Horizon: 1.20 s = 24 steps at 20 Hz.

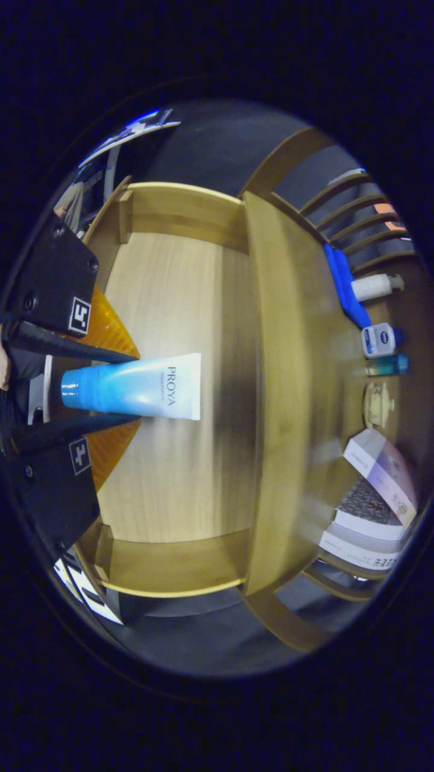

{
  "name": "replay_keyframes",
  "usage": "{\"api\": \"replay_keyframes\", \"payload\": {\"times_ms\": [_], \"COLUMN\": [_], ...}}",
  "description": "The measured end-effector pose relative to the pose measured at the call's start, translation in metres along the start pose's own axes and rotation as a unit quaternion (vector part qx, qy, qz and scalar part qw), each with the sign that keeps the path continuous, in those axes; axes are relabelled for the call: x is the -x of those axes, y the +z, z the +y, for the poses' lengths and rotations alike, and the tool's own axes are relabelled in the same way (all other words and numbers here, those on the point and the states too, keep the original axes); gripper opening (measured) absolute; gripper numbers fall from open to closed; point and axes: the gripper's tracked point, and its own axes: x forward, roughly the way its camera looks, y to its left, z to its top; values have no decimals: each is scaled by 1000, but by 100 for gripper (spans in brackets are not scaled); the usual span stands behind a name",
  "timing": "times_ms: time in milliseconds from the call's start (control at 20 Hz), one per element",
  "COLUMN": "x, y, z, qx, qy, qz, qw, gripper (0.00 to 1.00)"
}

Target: Pull open the drawer, take out the items inside it, and place them on the countertop above the cabinet.

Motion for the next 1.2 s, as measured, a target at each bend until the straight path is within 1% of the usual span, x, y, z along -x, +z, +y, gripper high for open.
{"api": "replay_keyframes", "payload": {"times_ms": [150,300,400,550,650,850,1050,1200], "x": [20,27,23,13,4,-9,-29,-41], "y": [17,42,56,85,103,142,170,177], "z": [1,4,5,8,12,10,0,0], "qx": [1,-7,-15,-17,-19,-53,-52,-54], "qy": [1,5,2,-1,4,10,-5,-3], "qz": [-19,-36,-34,-50,-61,-78,-96,-107], "qw": [1000,999,999,999,998,995,994,993], "gripper": [49,49,49,49,49,49,48,48]}}
